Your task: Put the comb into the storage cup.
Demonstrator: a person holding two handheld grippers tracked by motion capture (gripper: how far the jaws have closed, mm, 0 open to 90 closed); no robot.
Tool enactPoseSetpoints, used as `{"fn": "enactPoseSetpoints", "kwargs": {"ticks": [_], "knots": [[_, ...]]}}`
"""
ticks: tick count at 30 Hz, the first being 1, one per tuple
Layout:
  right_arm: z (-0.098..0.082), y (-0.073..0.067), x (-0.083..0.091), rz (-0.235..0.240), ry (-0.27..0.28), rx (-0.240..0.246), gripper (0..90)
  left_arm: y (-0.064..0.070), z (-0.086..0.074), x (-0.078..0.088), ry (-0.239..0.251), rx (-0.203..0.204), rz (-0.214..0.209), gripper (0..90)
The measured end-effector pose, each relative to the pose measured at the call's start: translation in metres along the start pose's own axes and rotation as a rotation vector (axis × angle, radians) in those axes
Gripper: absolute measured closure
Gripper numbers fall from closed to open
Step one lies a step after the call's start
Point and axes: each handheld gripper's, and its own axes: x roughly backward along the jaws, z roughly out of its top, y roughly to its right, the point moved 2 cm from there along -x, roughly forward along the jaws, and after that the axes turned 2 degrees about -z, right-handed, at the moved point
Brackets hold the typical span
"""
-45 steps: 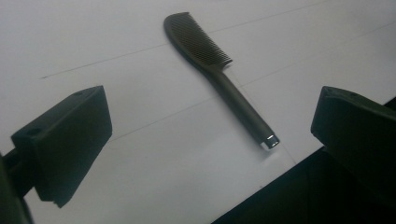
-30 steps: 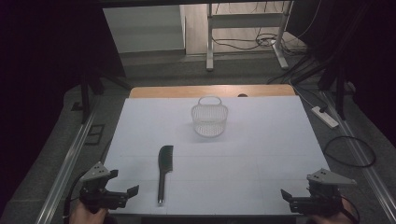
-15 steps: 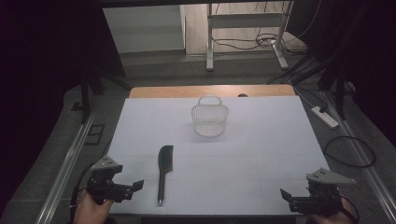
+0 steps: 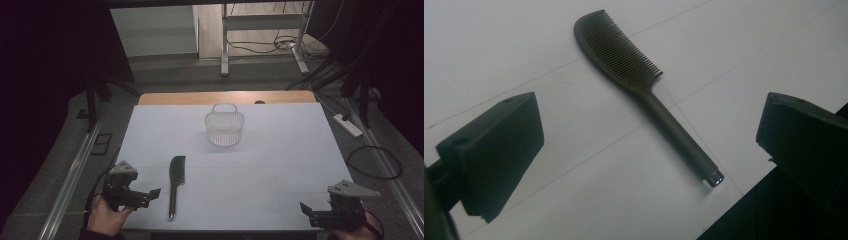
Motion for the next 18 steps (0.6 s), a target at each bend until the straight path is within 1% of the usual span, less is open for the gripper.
{"fn": "enactPoseSetpoints", "kwargs": {"ticks": [8, 18], "knots": [[0.000, 0.000, 0.000, 0.000, 0.000, 0.000, 0.0, 0.003, 0.012, -0.009, -0.015, -0.027, -0.025, 0.0], [0.000, -0.001, 0.000, 0.001, -0.005, 0.003, 0.0, 0.008, 0.026, -0.021, -0.040, -0.068, -0.042, 0.0]]}}
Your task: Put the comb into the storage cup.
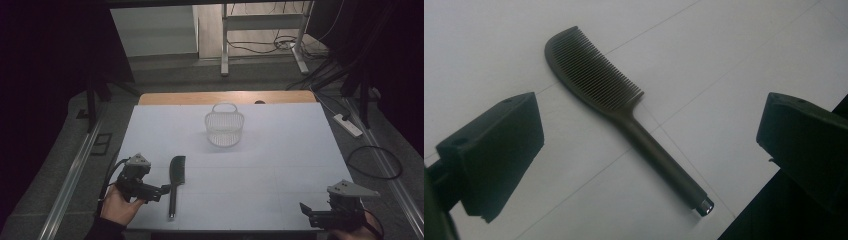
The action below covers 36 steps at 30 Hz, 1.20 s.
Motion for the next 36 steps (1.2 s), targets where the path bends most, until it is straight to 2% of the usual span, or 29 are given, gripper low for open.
{"fn": "enactPoseSetpoints", "kwargs": {"ticks": [10, 14, 19, 21, 26, 32, 34, 36], "knots": [[0.000, 0.000, 0.000, 0.002, 0.000, 0.002, 0.0, 0.006, 0.014, -0.012, -0.020, -0.026, -0.022, 0.0], [0.000, 0.000, 0.000, 0.002, 0.000, 0.003, 0.0, 0.009, 0.019, -0.019, -0.026, -0.024, -0.031, 0.0], [0.000, 0.000, 0.000, 0.002, 0.000, 0.004, 0.0, 0.012, 0.022, -0.027, -0.059, -0.034, -0.013, 0.9], [0.000, 0.000, 0.000, 0.001, -0.001, 0.005, 0.0, 0.012, 0.021, -0.029, -0.074, -0.040, -0.003, 10.2], [0.000, -0.001, 0.000, -0.005, -0.001, 0.011, 0.0, 0.009, 0.019, -0.030, -0.092, -0.021, -0.004, 46.2], [0.000, -0.001, -0.001, -0.005, -0.006, 0.012, 0.0, 0.010, 0.018, -0.033, -0.087, -0.028, -0.044, 81.3], [0.000, -0.001, -0.001, -0.006, -0.007, 0.011, 0.0, 0.011, 0.019, -0.034, -0.081, -0.029, -0.044, 89.1], [0.000, -0.001, -0.001, -0.006, -0.007, 0.011, 0.0, 0.012, 0.018, -0.035, -0.075, -0.029, -0.046, 89.2]]}}
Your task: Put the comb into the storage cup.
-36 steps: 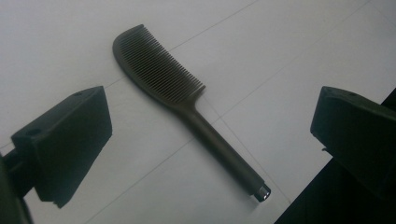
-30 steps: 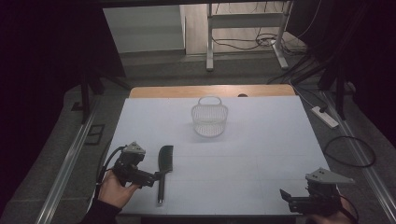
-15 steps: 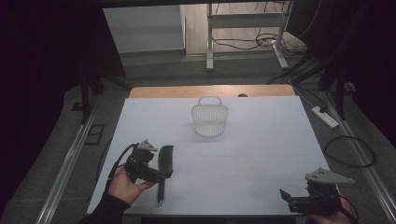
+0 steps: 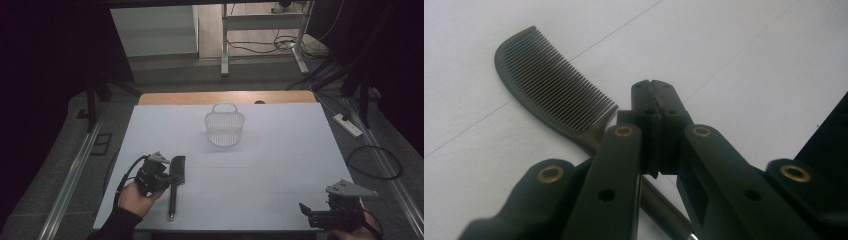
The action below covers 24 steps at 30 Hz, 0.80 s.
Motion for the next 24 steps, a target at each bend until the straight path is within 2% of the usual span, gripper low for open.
{"fn": "enactPoseSetpoints", "kwargs": {"ticks": [5, 8, 12, 22, 24], "knots": [[0.000, 0.000, 0.000, -0.001, 0.000, 0.002, 0.0, -0.003, -0.006, -0.010, -0.007, 0.028, -0.020, 89.2], [0.000, 0.000, 0.000, -0.001, 0.002, 0.004, 0.0, -0.003, -0.010, -0.016, -0.023, 0.035, -0.005, 89.2], [0.000, -0.001, 0.000, -0.001, 0.001, 0.008, 0.0, 0.000, -0.012, -0.022, -0.041, 0.020, 0.026, 89.2], [0.001, -0.002, -0.001, 0.000, 0.001, 0.017, 0.0, 0.006, -0.018, -0.042, -0.117, 0.018, 0.043, 89.2], [0.001, -0.002, 0.000, -0.001, 0.001, 0.018, 0.0, 0.008, -0.020, -0.044, -0.127, 0.014, 0.058, 89.3]]}}
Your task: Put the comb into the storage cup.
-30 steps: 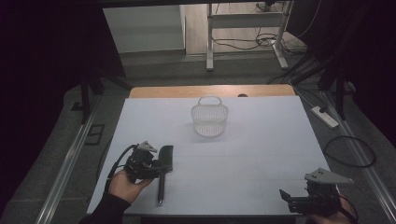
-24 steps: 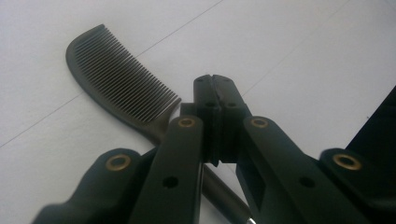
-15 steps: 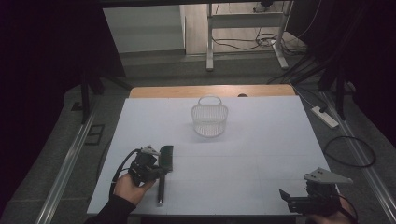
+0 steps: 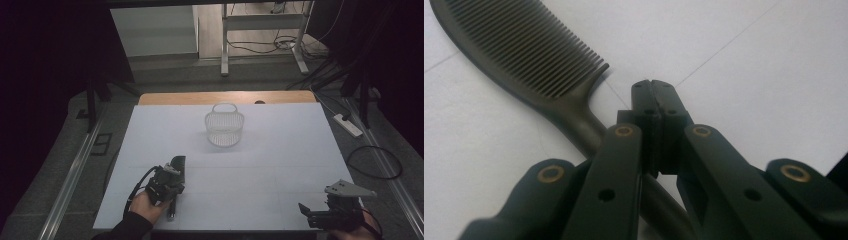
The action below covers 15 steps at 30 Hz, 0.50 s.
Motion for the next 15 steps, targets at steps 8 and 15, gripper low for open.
{"fn": "enactPoseSetpoints", "kwargs": {"ticks": [8, 15], "knots": [[0.0002, -0.0001, 0.0000, 0.000, 0.000, 0.002, 0.2, -0.0026, -0.0041, -0.0082, -0.063, 0.019, 0.006, 89.3], [0.0003, -0.0001, -0.0001, 0.001, -0.001, 0.002, 0.3, -0.0075, -0.0056, -0.0068, -0.065, 0.054, 0.006, 89.3]]}}
